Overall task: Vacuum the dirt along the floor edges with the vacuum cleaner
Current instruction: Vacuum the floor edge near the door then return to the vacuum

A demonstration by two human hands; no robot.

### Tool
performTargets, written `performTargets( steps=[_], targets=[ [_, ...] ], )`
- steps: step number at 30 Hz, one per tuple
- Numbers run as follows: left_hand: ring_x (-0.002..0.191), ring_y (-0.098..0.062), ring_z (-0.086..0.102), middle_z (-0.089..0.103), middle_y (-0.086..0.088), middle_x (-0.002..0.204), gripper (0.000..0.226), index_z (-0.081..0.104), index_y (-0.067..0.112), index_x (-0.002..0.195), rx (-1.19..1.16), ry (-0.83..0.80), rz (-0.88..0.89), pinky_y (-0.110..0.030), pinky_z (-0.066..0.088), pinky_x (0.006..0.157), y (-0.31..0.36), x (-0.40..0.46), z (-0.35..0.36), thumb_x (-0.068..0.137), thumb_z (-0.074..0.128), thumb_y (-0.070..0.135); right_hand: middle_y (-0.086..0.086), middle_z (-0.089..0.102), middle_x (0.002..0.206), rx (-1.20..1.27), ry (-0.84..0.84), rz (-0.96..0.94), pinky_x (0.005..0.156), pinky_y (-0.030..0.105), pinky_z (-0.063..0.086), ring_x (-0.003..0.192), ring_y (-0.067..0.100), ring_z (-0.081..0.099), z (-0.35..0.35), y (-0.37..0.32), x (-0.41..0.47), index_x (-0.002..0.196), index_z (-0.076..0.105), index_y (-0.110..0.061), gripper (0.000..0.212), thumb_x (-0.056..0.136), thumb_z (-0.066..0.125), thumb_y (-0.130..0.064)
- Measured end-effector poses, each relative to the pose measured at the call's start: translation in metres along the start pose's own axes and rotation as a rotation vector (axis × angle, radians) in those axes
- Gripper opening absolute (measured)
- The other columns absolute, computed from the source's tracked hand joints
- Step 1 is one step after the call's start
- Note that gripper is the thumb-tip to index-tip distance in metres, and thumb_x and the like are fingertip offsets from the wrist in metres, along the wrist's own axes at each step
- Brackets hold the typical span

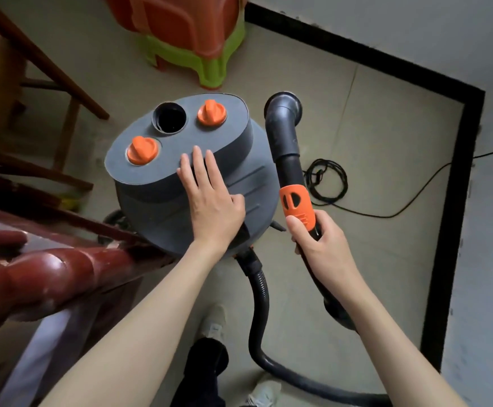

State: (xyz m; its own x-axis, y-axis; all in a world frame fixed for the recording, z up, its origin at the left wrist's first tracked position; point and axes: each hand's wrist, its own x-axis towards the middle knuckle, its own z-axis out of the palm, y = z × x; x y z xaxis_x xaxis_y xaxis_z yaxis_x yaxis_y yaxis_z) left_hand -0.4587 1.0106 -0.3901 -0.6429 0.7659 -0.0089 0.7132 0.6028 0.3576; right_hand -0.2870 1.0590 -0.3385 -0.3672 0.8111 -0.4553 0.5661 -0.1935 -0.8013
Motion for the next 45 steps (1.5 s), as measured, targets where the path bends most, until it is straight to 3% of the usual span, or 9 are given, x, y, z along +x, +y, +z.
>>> performTargets(
  steps=[8,13,16,22,29,32,37,42,45],
  targets=[
    [0.142,-0.046,0.010,0.018,-0.026,0.153,0.076,0.025,-0.008,0.145,0.004,-0.042,0.140,-0.053,0.008,0.118,0.004,-0.038,0.003,0.075,0.050,0.011,-0.003,0.058,0.074,-0.026,0.057,0.067,0.059,0.022,0.042,0.057,0.007,0.054,-0.026,0.029,-0.017,0.085,0.056,-0.023,0.018,0.091,0.062,-0.039],
    [0.144,-0.041,0.011,0.021,-0.023,0.154,0.074,0.029,-0.004,0.144,-0.062,-0.084,0.174,-0.051,0.027,0.113,0.014,-0.078,0.003,0.074,0.052,0.007,0.000,0.058,0.076,0.016,0.084,0.070,0.052,0.010,0.040,0.064,0.014,0.053,-0.043,0.049,-0.047,0.085,0.057,-0.021,0.017,0.091,0.062,-0.037],
    [0.143,-0.042,0.014,0.023,-0.023,0.153,0.073,0.032,-0.005,0.143,-0.066,-0.097,0.205,-0.053,0.026,0.113,0.021,-0.106,0.004,0.074,0.054,0.005,0.002,0.058,0.077,0.022,0.102,0.075,0.053,0.011,0.041,0.063,0.013,0.053,-0.054,0.064,-0.070,0.087,0.057,-0.019,0.019,0.091,0.062,-0.037],
    [0.143,-0.042,0.015,0.024,-0.022,0.153,0.073,0.031,-0.004,0.143,-0.029,-0.092,0.190,-0.052,0.026,0.114,0.033,-0.173,0.009,0.075,0.054,0.005,0.000,0.058,0.074,-0.009,0.087,0.056,0.056,0.016,0.042,0.058,0.009,0.052,-0.077,0.103,-0.129,0.087,0.059,-0.021,0.018,0.091,0.062,-0.038],
    [0.141,-0.045,0.017,0.026,-0.024,0.152,0.074,0.032,-0.006,0.142,0.009,-0.105,0.229,-0.053,0.023,0.114,0.036,-0.252,0.010,0.073,0.055,0.004,0.011,0.062,0.078,-0.003,0.124,0.063,0.069,0.042,0.049,0.068,0.024,0.056,-0.077,0.152,-0.204,0.085,0.058,-0.023,0.019,0.089,0.062,-0.041],
    [0.141,-0.046,0.017,0.026,-0.025,0.152,0.075,0.033,-0.007,0.142,0.023,-0.117,0.263,-0.053,0.019,0.116,0.028,-0.278,0.007,0.072,0.057,0.004,0.001,0.058,0.072,0.053,0.182,0.086,0.074,0.048,0.050,0.068,0.022,0.055,-0.071,0.168,-0.228,0.085,0.059,-0.024,0.018,0.088,0.063,-0.041],
    [0.142,-0.044,0.015,0.025,-0.022,0.153,0.075,0.032,-0.005,0.143,0.021,-0.144,0.308,-0.051,0.021,0.116,0.014,-0.321,0.003,0.073,0.058,0.005,-0.007,0.055,0.068,0.076,0.220,0.102,0.073,0.050,0.050,0.067,0.019,0.054,-0.054,0.194,-0.273,0.084,0.060,-0.024,0.020,0.088,0.065,-0.044],
    [0.144,-0.040,0.012,0.022,-0.020,0.154,0.075,0.030,-0.002,0.144,0.052,-0.182,0.342,-0.045,0.016,0.117,0.000,-0.365,-0.004,0.076,0.059,0.008,0.012,0.058,0.070,0.101,0.240,0.119,0.068,0.050,0.050,0.063,0.025,0.053,-0.043,0.210,-0.322,0.080,0.062,-0.017,0.045,0.072,0.058,-0.062],
    [0.144,-0.039,0.012,0.022,-0.019,0.155,0.074,0.030,-0.002,0.144,0.049,-0.168,0.354,-0.046,0.016,0.118,-0.010,-0.394,-0.006,0.077,0.059,0.008,0.004,0.056,0.067,0.132,0.236,0.115,0.068,0.050,0.051,0.063,0.020,0.052,-0.038,0.222,-0.349,0.079,0.062,-0.018,0.045,0.072,0.058,-0.062]
  ],
)
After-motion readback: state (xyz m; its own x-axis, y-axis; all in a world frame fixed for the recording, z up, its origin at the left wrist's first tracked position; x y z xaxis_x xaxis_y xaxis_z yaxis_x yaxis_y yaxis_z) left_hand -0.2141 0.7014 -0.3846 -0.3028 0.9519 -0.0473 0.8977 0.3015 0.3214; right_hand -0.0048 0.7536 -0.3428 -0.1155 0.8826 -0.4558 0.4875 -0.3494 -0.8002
